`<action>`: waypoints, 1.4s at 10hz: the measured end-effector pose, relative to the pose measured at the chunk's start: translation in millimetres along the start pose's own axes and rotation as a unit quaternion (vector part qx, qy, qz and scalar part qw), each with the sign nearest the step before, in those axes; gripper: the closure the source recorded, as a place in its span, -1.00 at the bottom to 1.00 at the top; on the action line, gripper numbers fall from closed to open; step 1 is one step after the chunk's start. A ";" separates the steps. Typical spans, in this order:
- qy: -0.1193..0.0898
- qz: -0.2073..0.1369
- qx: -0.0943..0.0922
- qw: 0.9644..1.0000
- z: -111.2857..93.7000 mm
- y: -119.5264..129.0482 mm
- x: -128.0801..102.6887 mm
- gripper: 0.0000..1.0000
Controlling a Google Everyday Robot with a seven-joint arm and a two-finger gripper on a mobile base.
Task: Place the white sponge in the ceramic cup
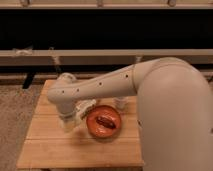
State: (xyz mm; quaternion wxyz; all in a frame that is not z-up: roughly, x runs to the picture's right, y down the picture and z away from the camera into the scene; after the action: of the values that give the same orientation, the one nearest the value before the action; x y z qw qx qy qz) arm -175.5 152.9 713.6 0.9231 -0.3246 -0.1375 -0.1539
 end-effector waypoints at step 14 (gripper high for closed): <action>-0.103 0.191 0.112 0.970 -80.5 -60.8 190.5 0.90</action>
State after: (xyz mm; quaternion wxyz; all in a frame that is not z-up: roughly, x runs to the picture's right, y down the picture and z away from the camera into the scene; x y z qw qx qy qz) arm -11.5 19.0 754.3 0.9467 -0.2536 -0.1833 0.0763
